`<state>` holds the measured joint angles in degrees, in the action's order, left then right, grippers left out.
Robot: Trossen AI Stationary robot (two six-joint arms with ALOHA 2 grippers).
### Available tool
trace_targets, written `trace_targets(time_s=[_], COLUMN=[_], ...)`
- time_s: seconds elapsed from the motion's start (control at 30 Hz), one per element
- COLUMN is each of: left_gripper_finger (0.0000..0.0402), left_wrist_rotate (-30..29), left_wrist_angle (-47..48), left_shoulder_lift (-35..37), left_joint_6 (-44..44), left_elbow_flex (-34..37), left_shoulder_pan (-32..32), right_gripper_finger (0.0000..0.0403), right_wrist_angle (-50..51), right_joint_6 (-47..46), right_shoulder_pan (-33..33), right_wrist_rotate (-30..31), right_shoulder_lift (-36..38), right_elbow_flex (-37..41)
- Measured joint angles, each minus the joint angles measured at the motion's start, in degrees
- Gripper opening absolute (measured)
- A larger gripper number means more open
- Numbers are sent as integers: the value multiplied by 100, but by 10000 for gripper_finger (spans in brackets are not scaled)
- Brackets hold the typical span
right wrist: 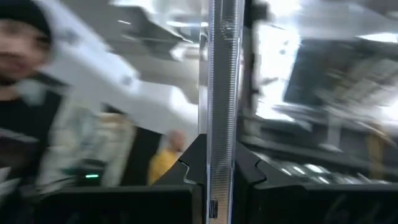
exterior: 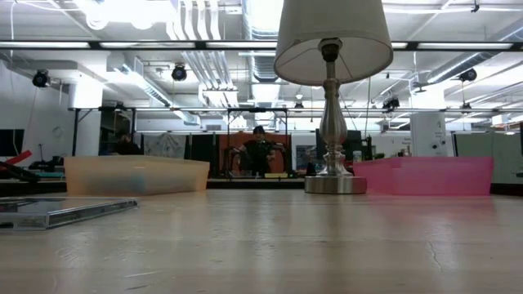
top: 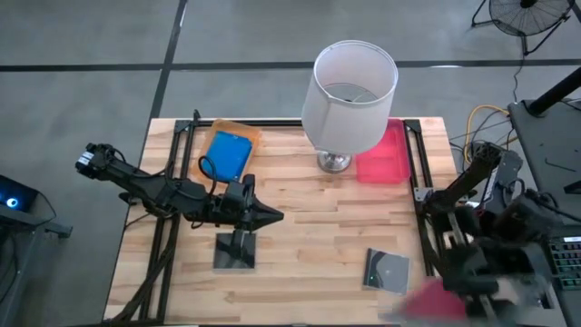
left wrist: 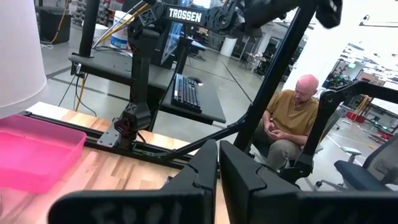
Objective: Pick & place jewel cases by type
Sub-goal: Put the middle black cd case into the pink bin
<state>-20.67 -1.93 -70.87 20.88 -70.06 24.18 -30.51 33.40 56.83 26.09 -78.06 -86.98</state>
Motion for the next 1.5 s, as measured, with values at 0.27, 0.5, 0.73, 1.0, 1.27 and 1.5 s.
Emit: trace_targets(time_s=[0.27,0.5,0.73,1.0,1.27,1.5], left_gripper_finger=[0,0,0,0,0,0], left_wrist_rotate=[-2,-8,-42,-42,-42,-31], left_wrist_angle=[4,20,-7,-55,-59,-76], left_shoulder_lift=[-1,0,-2,0,0,22], left_joint_6=[6,22,61,185,166,170], left_elbow_flex=[0,0,0,0,0,0], left_shoulder_pan=[-13,-13,-13,-13,-13,-13], right_gripper_finger=[16,16,16,16,16,16], right_wrist_angle=[-740,-877,-908,-891,-908,-890], right_joint_6=[-160,-1144,-2440,-4283,-4751,-3121], right_shoulder_pan=[-347,-734,-983,-1014,-1179,-1175], right_wrist_rotate=[2457,3342,4200,4286,3851,2056], right_shoulder_lift=[-133,-248,-433,-550,-767,-772], right_elbow_flex=[0,0,0,0,1,-101])
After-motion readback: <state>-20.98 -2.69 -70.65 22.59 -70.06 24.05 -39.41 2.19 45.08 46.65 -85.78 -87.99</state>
